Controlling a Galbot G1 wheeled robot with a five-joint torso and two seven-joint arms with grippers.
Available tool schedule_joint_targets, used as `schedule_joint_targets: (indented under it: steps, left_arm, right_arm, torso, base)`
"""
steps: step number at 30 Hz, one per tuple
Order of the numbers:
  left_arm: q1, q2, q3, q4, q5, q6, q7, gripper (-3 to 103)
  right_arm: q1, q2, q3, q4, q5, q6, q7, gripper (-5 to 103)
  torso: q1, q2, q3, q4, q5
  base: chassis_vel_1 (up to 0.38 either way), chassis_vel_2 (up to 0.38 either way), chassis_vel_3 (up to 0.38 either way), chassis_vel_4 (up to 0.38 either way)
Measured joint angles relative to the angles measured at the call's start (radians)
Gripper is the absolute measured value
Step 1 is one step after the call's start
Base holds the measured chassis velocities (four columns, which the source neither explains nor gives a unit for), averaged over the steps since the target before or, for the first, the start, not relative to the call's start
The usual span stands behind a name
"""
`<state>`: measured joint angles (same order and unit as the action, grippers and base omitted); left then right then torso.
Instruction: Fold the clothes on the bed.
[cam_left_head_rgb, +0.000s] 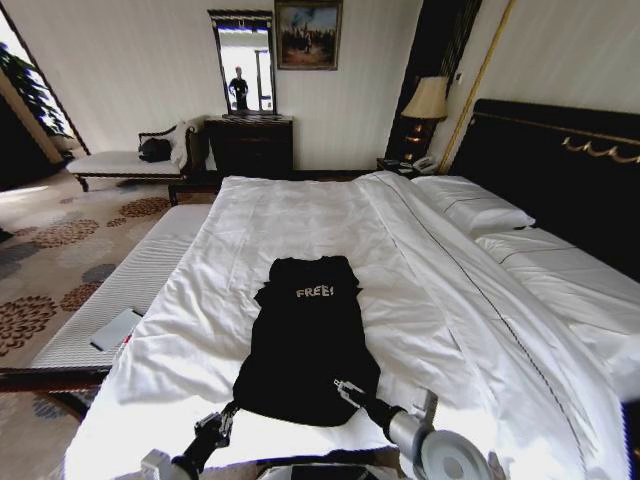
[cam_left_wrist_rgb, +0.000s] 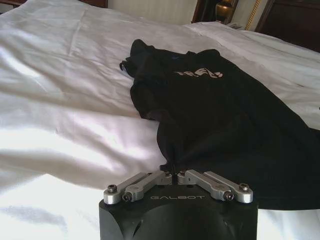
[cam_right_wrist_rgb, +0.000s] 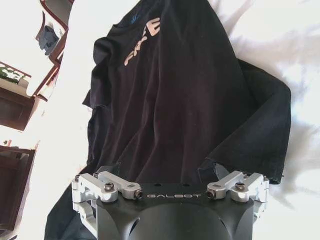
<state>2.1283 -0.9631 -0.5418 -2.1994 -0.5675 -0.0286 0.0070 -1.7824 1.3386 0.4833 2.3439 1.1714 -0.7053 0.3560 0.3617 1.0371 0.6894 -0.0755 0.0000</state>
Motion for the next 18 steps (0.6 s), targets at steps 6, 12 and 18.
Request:
schedule_joint_targets:
  steps: [6, 12, 18]
  left_arm:
    - [-0.013, -0.001, 0.011, 0.006, 0.001, 0.001, 0.000, 0]
    - [-0.033, -0.001, 0.032, 0.005, 0.004, 0.015, 0.000, 0]
    - [-0.037, 0.007, 0.027, -0.008, 0.000, 0.025, 0.000, 0]
  right_arm:
    - [-0.073, -0.027, 0.084, 0.055, 0.037, -0.017, 0.002, 100]
    - [-0.098, -0.039, 0.144, 0.051, 0.045, -0.022, 0.005, 100]
    - [-0.075, -0.039, 0.158, -0.024, 0.039, -0.021, 0.005, 100]
  torso:
    - [0.000, 0.000, 0.000, -0.0003, 0.0000]
    - [0.000, 0.000, 0.000, -0.0001, 0.0000]
    - [0.000, 0.000, 0.000, -0.0001, 0.0002]
  base:
    - [0.000, 0.000, 0.000, 0.000]
    - [0.000, 0.000, 0.000, 0.000]
    - [0.000, 0.000, 0.000, 0.000]
